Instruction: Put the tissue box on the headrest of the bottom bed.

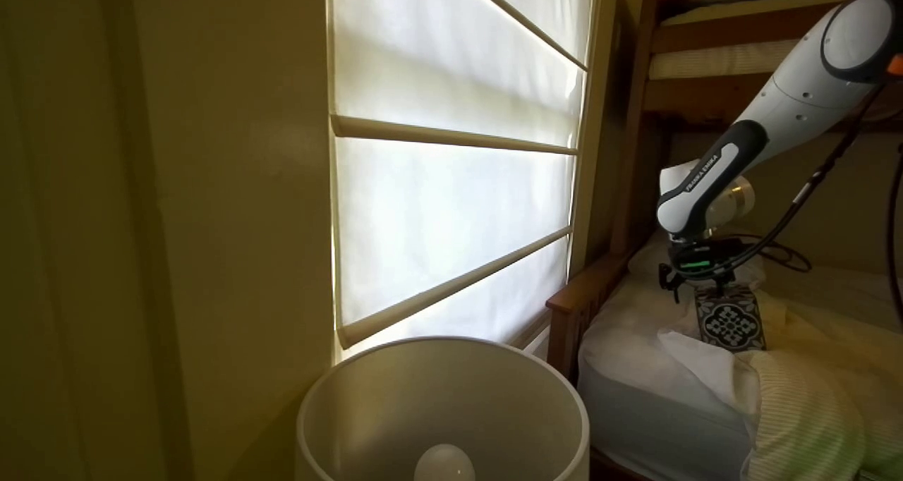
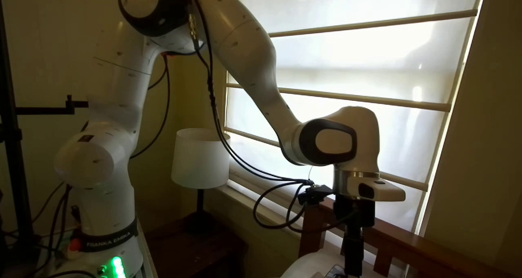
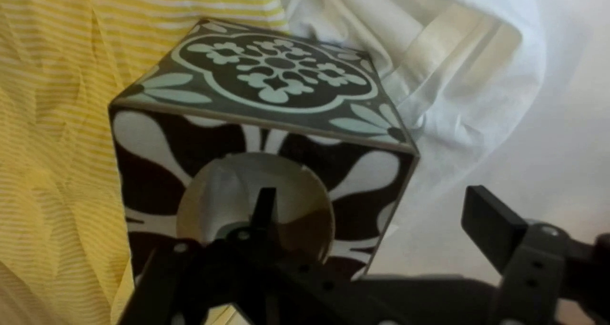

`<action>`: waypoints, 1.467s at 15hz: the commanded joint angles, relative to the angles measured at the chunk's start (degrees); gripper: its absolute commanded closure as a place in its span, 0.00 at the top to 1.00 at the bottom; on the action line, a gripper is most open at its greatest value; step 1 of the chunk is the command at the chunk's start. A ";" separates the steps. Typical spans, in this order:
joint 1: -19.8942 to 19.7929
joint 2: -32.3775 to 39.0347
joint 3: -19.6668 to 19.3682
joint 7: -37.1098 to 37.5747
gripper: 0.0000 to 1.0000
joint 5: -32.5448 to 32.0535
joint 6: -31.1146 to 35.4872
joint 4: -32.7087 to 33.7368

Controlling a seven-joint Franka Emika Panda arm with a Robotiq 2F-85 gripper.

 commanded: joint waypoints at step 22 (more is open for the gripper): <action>-3.72 -18.66 -0.10 -37.67 0.00 -2.10 0.93 -6.16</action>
